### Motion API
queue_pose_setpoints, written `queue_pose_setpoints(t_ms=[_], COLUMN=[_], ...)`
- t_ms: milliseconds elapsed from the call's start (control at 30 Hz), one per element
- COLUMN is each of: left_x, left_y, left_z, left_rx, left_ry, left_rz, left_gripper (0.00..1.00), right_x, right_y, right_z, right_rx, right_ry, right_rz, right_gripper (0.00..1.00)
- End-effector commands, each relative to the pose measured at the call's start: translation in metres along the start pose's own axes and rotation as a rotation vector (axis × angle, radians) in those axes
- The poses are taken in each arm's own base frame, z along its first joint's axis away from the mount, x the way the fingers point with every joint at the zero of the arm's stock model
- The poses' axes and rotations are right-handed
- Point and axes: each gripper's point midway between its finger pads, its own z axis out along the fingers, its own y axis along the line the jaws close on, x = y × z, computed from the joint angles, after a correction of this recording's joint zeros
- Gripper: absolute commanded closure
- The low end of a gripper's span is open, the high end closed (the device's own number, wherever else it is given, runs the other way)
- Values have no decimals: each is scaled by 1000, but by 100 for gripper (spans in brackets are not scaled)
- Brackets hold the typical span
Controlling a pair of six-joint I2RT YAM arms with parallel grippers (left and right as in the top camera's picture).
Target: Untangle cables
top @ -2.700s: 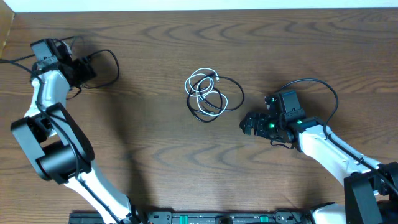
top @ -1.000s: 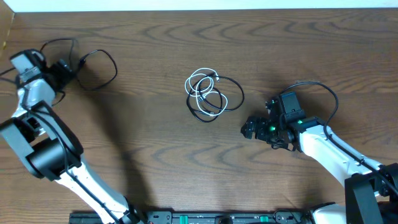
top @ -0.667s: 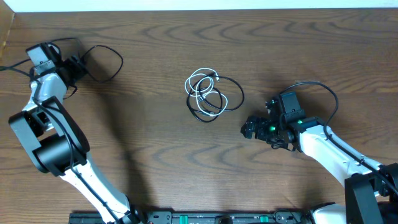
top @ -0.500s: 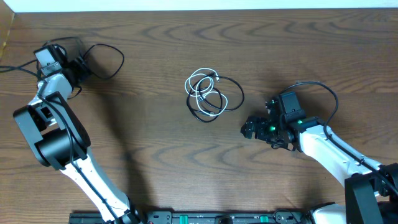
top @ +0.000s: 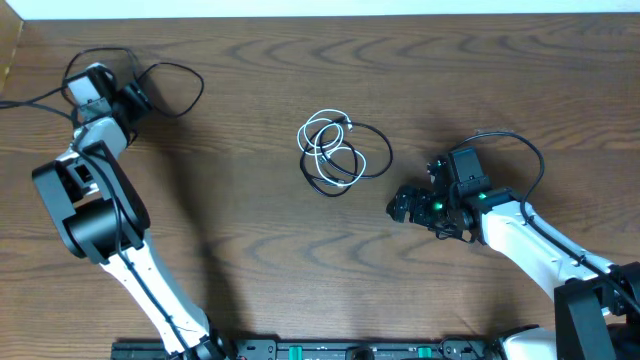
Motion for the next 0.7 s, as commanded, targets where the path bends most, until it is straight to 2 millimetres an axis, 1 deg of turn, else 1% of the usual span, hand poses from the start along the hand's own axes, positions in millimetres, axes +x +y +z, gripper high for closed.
queue_pose_setpoints(t_ms=[0, 67, 100, 133, 167, 200, 267, 300, 333, 367, 400, 500, 533, 567, 600, 667], left_x=[-59, -87, -100, -105, -105, -101, -76, -60, -48, -29, -14, 19, 36, 41, 49, 57], left_y=[-23, -29, -32, -33, -34, -33, -29, -27, -26, -24, -24, -28, -33, -35, -40, -48], left_z=[-44, -75, -96, -108, -117, -121, -121, -117, -114, -108, -103, -90, -83, -80, -77, -72], left_rx=[39, 47, 49, 48, 45, 40, 20, 9, 2, -8, -13, -21, -20, -18, -15, -6], left_ry=[-119, -178, -202, -205, -192, -170, -65, -4, 36, 101, 148, 250, 298, 312, 332, 347], left_rz=[20, 23, 24, 23, 21, 18, 8, 2, -1, -3, -4, 3, 13, 17, 26, 42], left_gripper=[7, 2, 2, 2, 1, 1, 1, 1, 1, 1, 1, 1, 3, 5, 10, 14], right_x=[11, 9, 6, 4, 2, 2, 1, 1, 1, 2, 2, 2, 2, 2, 2, 2], right_y=[0, 1, 3, 5, 6, 7, 8, 8, 8, 9, 9, 9, 9, 9, 10, 10], right_z=[3, 3, 3, 3, 3, 3, 3, 3, 3, 3, 3, 3, 3, 3, 3, 3], right_rx=[-8, -11, -18, -26, -30, -33, -38, -39, -42, -44, -45, -45, -45, -48, -51, -51], right_ry=[42, 33, 23, 14, 8, 5, 2, 3, 5, 7, 7, 7, 7, 9, 11, 11], right_rz=[22, 19, 15, 10, 8, 6, 4, 4, 4, 4, 4, 4, 4, 4, 4, 4], right_gripper=[1, 1, 1, 1, 1, 1, 1, 1, 1, 1, 1, 1, 1, 1, 1, 1])
